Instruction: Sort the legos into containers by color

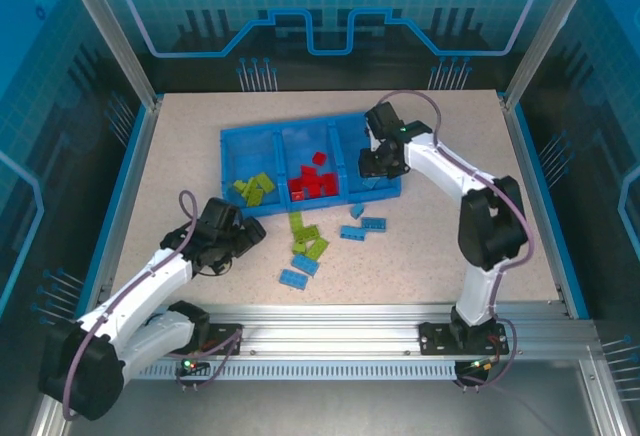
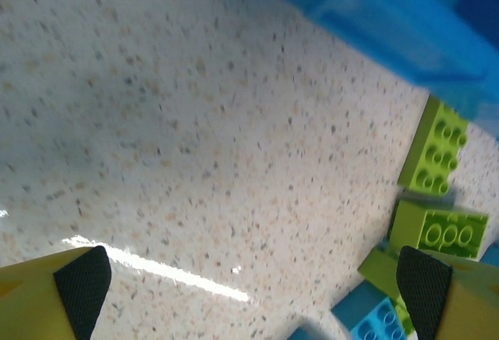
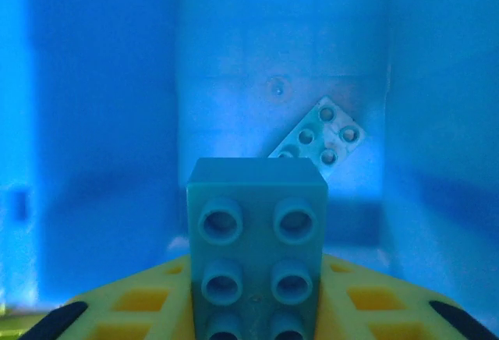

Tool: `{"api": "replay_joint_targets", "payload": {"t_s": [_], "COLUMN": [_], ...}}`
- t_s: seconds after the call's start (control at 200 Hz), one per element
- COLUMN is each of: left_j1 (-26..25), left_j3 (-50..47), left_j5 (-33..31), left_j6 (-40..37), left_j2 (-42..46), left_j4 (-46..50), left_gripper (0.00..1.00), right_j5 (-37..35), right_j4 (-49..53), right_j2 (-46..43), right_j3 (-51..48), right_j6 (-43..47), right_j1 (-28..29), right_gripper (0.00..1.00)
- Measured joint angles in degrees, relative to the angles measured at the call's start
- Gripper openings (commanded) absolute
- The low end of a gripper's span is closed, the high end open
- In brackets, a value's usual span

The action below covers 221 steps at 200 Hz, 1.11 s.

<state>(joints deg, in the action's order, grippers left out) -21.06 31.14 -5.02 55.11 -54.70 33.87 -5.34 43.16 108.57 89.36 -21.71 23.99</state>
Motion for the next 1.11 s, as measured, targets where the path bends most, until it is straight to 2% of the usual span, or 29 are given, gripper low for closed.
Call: {"api": "replay_joint_targets", "payload": {"t_s": [0.19, 0.285, 0.495, 0.6, 0.775, 0.92, 1.105], "left_j1": [-4.5, -4.63, -5.4, -8.48, -17.27, -22.12, -25.33], "left_j3": [-1.33, -1.68, -1.68, -1.66, -1.6, -1.05, 1.05], "left_j5": [-0.42, -0.83, -0.79, -0.57, -0.44, -0.59, -0.76], "left_j6": [4.35, 5.6, 7.41, 10.1, 17.68, 25.18, 31.65], "left_j2": [-0.66, -0.74, -1.68, -2.05, -2.08, -4.61, -11.23], "left_j4": [1.01, 1.09, 1.53, 2.89, 4.9, 4.26, 0.76], "left_gripper": [0.99, 0.99, 0.99, 0.99, 0.99, 0.99, 0.99], "right_j5": [-0.24, -0.22, -0.83, -1.9, -3.28, -3.74, -3.69], "right_j4": [3.13, 4.07, 3.04, 2.4, 1.79, 1.77, 1.22], "right_j2": [6.23, 6.36, 2.95, -2.95, -10.93, -12.44, -12.63], "right_j3": [6.01, 6.67, 2.58, -2.08, -6.62, -8.87, -11.74], "right_j6": [-0.09, -0.26, -0.04, -0.5, -1.44, -1.53, -1.68], "right_j1": [-0.04, -0.04, 0.63, 1.99, 2.51, 2.47, 2.01], "right_gripper": [0.56, 0.66, 0.77, 0.79, 0.8, 0.81, 0.81]}}
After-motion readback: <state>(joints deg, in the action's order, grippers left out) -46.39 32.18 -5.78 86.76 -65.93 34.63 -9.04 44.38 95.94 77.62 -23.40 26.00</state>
